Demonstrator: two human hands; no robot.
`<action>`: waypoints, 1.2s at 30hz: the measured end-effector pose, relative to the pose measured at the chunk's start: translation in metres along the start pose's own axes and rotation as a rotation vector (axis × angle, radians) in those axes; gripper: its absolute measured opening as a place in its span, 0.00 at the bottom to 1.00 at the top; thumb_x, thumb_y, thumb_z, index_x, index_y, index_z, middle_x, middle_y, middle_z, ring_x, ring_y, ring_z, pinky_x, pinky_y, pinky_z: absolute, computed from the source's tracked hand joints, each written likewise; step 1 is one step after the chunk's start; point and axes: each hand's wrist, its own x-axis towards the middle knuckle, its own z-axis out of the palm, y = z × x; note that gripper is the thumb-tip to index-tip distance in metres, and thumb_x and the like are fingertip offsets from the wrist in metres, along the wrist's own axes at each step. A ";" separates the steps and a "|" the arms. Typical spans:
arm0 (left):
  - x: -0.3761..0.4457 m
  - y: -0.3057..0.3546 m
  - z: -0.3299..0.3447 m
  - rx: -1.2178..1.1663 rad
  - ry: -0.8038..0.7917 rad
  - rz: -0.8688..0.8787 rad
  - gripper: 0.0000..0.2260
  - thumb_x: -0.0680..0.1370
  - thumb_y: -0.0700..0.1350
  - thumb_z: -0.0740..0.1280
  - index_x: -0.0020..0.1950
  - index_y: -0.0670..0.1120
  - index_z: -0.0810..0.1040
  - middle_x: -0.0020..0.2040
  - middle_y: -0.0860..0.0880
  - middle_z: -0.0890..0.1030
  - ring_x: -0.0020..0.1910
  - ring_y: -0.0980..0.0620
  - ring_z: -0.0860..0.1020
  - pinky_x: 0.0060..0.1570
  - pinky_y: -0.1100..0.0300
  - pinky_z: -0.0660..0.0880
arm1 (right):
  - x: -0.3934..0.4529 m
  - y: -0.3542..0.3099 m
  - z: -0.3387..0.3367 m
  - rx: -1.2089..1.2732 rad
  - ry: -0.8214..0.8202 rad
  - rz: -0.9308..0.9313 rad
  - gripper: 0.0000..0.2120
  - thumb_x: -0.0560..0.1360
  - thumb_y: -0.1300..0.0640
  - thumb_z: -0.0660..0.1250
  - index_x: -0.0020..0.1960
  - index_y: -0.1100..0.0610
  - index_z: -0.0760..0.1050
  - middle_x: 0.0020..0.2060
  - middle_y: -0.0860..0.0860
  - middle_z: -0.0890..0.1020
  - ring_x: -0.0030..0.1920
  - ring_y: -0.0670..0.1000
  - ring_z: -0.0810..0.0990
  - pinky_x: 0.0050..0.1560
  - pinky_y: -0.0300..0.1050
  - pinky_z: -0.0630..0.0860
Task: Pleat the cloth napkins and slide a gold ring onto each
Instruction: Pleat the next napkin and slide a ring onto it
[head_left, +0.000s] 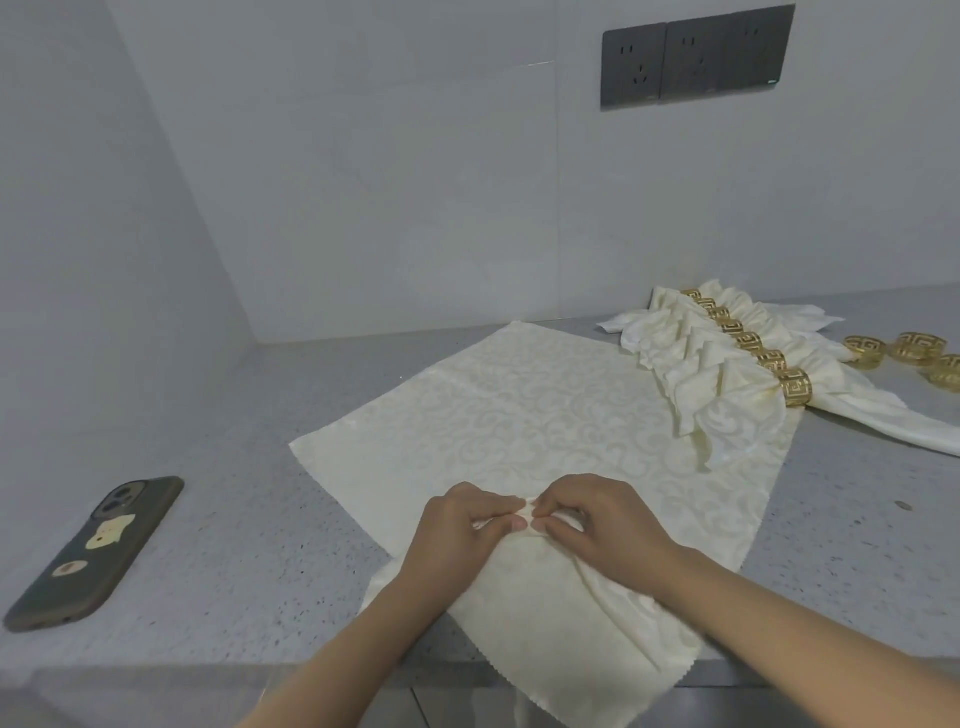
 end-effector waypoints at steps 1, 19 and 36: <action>-0.001 0.001 0.000 -0.003 -0.005 -0.010 0.13 0.73 0.45 0.73 0.56 0.56 0.81 0.42 0.61 0.78 0.46 0.66 0.76 0.48 0.75 0.67 | -0.001 -0.001 0.000 -0.002 -0.002 -0.007 0.08 0.73 0.49 0.65 0.46 0.50 0.80 0.43 0.42 0.82 0.45 0.42 0.79 0.48 0.42 0.75; 0.003 0.008 -0.003 0.230 -0.085 0.065 0.07 0.77 0.47 0.68 0.54 0.52 0.81 0.44 0.70 0.72 0.50 0.61 0.71 0.48 0.80 0.60 | 0.002 0.001 0.004 -0.057 -0.012 0.028 0.11 0.76 0.50 0.66 0.57 0.50 0.78 0.48 0.40 0.78 0.53 0.42 0.71 0.53 0.29 0.64; 0.027 0.034 0.015 0.091 -0.097 0.196 0.09 0.74 0.45 0.71 0.43 0.59 0.76 0.44 0.60 0.78 0.46 0.65 0.75 0.45 0.75 0.65 | -0.004 0.014 -0.034 -0.022 0.079 -0.009 0.08 0.76 0.53 0.67 0.54 0.53 0.78 0.43 0.36 0.73 0.53 0.33 0.66 0.52 0.25 0.63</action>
